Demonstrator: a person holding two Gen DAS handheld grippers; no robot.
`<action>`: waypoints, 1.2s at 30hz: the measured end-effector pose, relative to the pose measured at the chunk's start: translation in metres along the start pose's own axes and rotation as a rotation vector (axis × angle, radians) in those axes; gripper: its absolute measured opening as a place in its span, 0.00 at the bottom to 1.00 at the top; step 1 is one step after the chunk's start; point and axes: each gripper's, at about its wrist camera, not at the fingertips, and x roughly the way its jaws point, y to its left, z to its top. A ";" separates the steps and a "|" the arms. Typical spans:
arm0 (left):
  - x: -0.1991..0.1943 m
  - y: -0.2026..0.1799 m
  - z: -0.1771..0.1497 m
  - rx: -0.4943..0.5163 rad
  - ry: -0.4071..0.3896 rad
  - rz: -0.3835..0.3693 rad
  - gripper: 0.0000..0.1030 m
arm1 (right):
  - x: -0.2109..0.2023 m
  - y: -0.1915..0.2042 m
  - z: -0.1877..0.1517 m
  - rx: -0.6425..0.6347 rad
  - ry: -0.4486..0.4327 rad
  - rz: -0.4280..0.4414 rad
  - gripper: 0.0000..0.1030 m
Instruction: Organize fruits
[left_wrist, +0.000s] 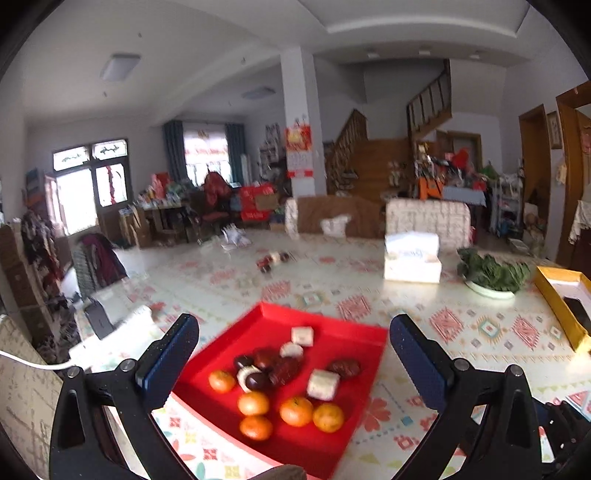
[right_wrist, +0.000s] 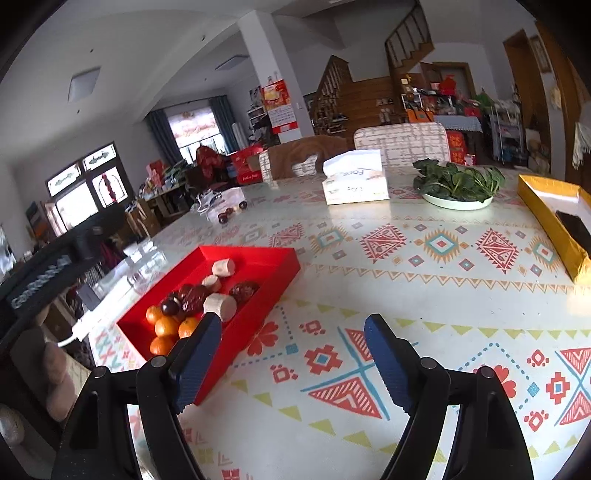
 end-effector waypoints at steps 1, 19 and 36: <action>0.005 -0.003 0.000 0.001 0.016 -0.009 1.00 | 0.000 0.001 -0.001 -0.005 0.001 0.000 0.83; 0.022 0.002 -0.017 0.024 0.082 -0.020 1.00 | 0.016 0.018 -0.006 -0.066 0.060 -0.024 0.85; 0.036 0.020 -0.028 -0.025 0.133 -0.053 1.00 | 0.026 0.042 -0.012 -0.114 0.091 -0.035 0.87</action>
